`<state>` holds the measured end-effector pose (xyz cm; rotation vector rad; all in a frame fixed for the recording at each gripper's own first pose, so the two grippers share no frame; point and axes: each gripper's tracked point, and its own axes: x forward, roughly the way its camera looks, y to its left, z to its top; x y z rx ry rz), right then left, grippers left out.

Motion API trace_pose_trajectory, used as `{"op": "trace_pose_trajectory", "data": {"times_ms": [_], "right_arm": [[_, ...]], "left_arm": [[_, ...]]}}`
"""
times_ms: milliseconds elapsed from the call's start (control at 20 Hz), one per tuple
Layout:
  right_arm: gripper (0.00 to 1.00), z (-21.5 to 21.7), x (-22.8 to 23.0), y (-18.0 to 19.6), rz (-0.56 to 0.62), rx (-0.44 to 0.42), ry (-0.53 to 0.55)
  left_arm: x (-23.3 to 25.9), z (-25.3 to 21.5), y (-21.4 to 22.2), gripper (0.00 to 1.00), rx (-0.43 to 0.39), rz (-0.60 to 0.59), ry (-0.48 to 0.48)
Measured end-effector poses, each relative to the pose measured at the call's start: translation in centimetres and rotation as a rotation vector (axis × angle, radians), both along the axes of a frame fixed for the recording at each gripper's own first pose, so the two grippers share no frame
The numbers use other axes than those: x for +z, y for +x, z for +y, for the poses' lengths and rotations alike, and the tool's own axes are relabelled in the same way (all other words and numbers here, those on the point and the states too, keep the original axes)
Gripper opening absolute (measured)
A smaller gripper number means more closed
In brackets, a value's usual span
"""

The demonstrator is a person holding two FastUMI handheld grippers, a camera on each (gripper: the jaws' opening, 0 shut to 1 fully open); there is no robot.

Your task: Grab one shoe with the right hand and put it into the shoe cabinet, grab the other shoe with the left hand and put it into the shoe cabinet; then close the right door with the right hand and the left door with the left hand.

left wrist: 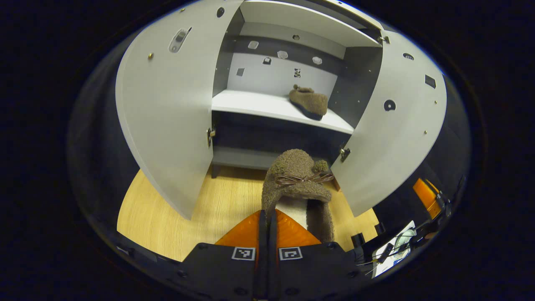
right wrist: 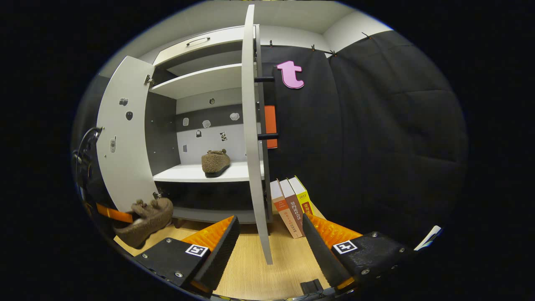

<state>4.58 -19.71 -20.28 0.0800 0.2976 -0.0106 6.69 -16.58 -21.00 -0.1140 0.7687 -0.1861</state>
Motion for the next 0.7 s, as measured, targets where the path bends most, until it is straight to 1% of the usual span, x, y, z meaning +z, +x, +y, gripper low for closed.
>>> {"op": "trace_pose_trajectory", "data": {"times_ms": [100, 250, 500, 600, 700], "right_arm": [[0.93, -0.5, -0.2, 0.0, 0.002, -0.005, 0.012], [0.93, -2.0, -0.3, -0.5, 0.003, -0.023, 0.018], [0.93, -4.6, -0.1, -0.8, -0.001, -0.078, 0.030], [0.93, -5.8, 0.0, -0.9, -0.002, -0.108, 0.027], [0.93, -6.8, 0.2, -0.9, -0.005, -0.137, 0.025]], "left_arm": [[2.5, -0.6, 2.9, 0.06, 0.011, -0.054, 0.008], [6.8, -1.2, 8.3, 0.07, 0.016, -0.146, 0.033], [13.3, -2.9, 19.1, 0.06, 0.032, -0.267, 0.048], [13.9, -3.2, 23.2, 0.06, 0.050, -0.294, 0.050], [14.0, -3.8, 26.9, 0.06, 0.053, -0.295, 0.042]]}}
